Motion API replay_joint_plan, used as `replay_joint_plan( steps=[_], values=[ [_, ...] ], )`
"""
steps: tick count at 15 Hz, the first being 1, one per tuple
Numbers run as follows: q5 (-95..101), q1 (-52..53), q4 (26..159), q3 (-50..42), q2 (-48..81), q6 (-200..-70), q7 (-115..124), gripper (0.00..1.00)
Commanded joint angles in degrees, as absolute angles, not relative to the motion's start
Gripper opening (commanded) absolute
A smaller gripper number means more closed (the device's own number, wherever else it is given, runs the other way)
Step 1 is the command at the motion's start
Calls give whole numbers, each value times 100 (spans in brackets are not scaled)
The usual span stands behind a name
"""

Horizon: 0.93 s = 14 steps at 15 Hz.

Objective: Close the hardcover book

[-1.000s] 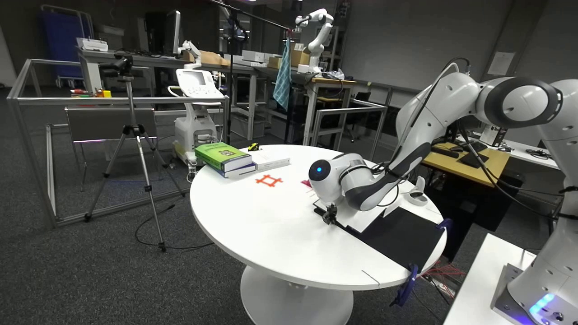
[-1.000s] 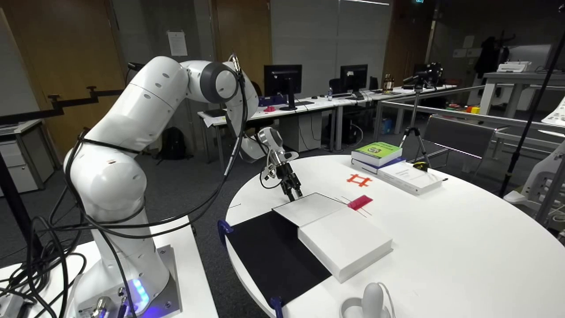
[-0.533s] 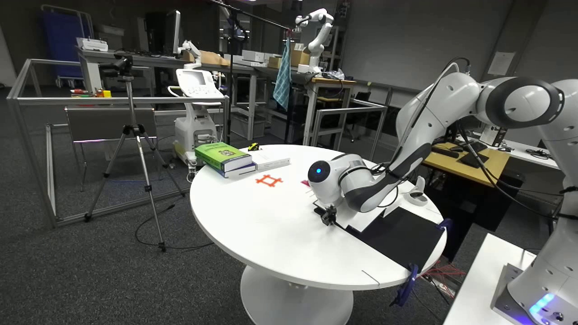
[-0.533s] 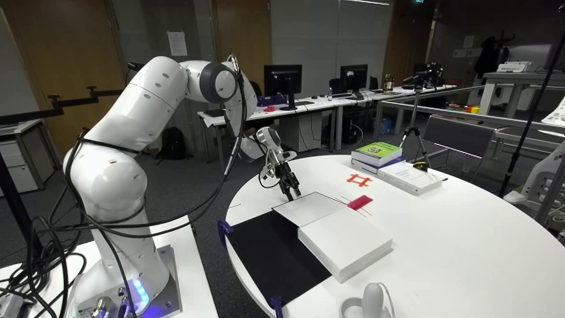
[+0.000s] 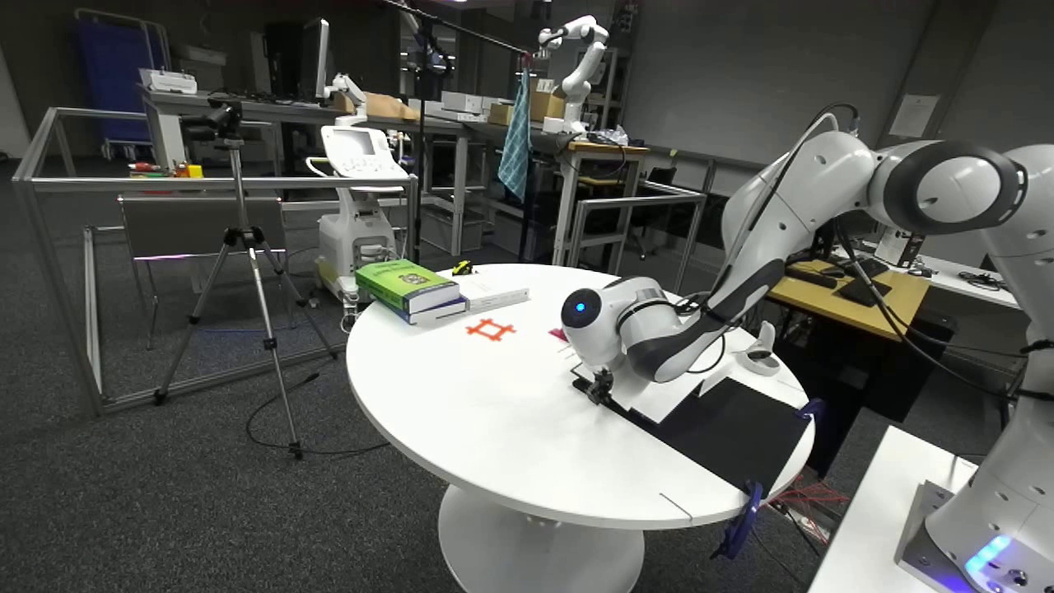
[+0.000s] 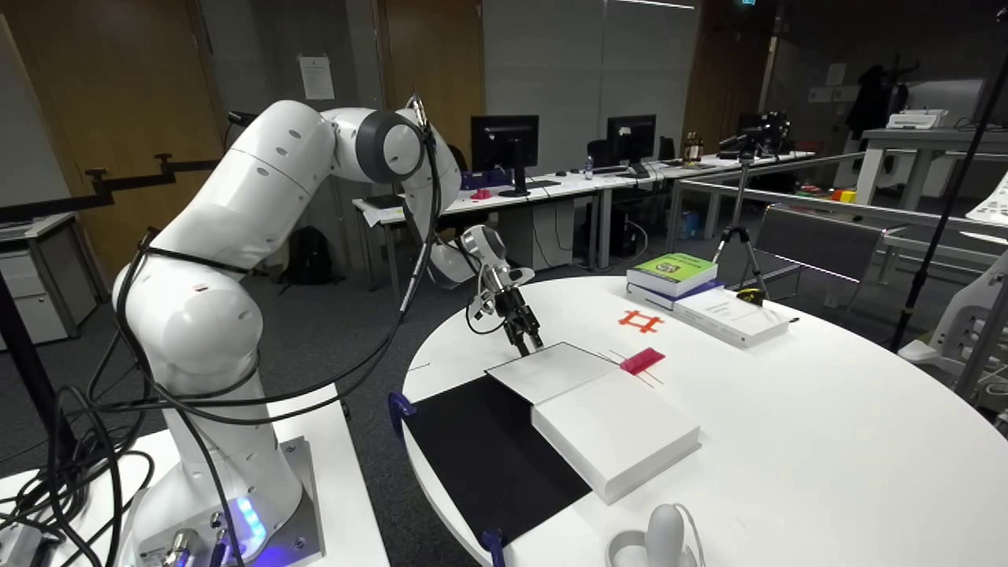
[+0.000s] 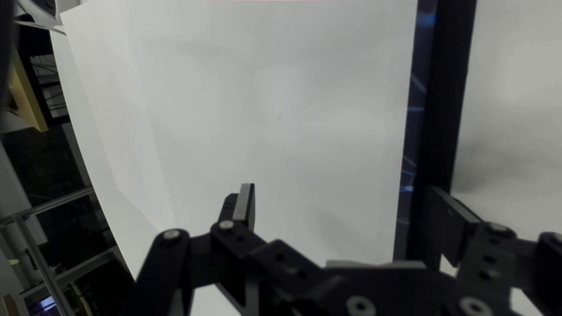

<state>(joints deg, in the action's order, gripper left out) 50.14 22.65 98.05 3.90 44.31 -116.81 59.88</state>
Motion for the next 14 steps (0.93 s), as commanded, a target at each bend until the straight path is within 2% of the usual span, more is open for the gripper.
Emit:
replay_joint_plan(
  steps=[1, 14],
  values=[
    [5128, 2387, 9748, 245, 4369, -11366, 6022, 100],
    [5821, 2531, 10018, 326, 3911, -10711, 6454, 100]
  ],
)
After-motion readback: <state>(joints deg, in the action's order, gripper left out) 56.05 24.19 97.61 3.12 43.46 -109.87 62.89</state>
